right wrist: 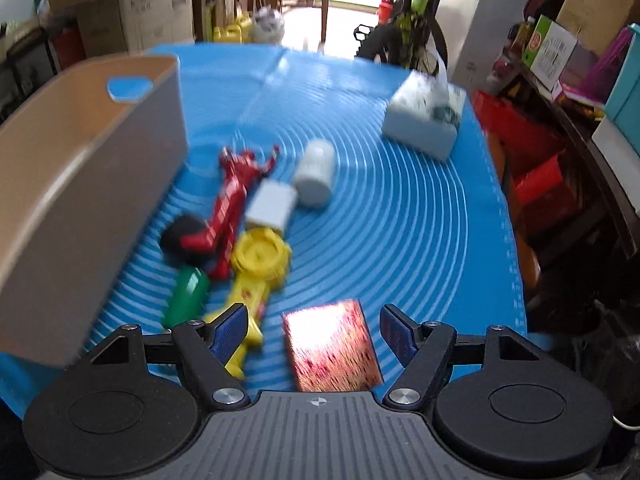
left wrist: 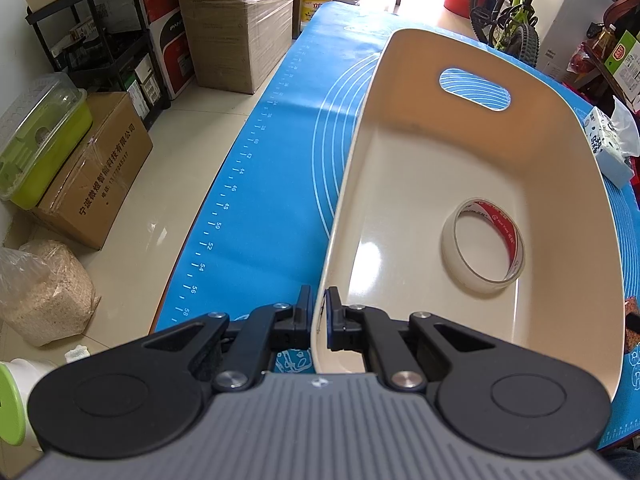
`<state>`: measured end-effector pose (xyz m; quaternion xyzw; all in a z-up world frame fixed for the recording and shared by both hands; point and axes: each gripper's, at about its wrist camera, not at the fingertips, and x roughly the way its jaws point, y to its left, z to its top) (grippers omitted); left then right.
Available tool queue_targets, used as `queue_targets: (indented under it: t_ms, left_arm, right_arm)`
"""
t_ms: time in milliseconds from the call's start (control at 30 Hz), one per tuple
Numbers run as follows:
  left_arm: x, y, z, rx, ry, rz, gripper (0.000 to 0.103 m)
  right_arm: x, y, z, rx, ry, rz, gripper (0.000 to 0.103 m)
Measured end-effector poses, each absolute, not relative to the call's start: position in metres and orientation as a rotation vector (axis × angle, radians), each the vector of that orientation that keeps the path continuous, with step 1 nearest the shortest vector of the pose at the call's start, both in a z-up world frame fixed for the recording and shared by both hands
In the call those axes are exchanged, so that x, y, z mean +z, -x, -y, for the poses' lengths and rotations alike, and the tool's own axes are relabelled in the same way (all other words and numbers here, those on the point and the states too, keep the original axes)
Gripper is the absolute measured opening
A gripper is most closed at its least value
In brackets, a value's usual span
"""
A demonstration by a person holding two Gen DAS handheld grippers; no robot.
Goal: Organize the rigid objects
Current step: 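Grasp the red floral box with the right tool, then carry the red floral box into the basket and release it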
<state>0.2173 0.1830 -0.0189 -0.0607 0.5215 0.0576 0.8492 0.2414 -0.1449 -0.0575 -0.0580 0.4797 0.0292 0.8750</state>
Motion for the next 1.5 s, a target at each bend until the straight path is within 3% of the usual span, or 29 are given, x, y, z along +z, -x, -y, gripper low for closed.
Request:
queue_targets:
  t_ms: [367,533,767,1133,1500]
  left_arm:
    - [-0.019,-0.217,-0.183,0.121,0.126,-1.098,0.008]
    - [-0.019,-0.217,-0.183,0.121,0.125,-1.098,0.008]
    - [-0.02,-0.217,-0.183,0.119,0.128,-1.098,0.008]
    - [-0.02,-0.218,-0.182,0.123,0.125,-1.099,0.008]
    - [-0.02,-0.218,-0.182,0.123,0.126,-1.098,0.008]
  right_arm:
    - [-0.09,-0.248,0.151,0.072,0.141,-1.06,0.077]
    - [-0.097,-0.251,0.149,0.072,0.145,-1.044,0.062]
    - [-0.091,-0.242,0.149,0.031,0.136,-0.988,0.059]
    - [-0.017,-0.24,0.138,0.034,0.095,-0.796,0.059]
    - [0.052,-0.258,0.059,0.227,0.154,-0.626,0.059]
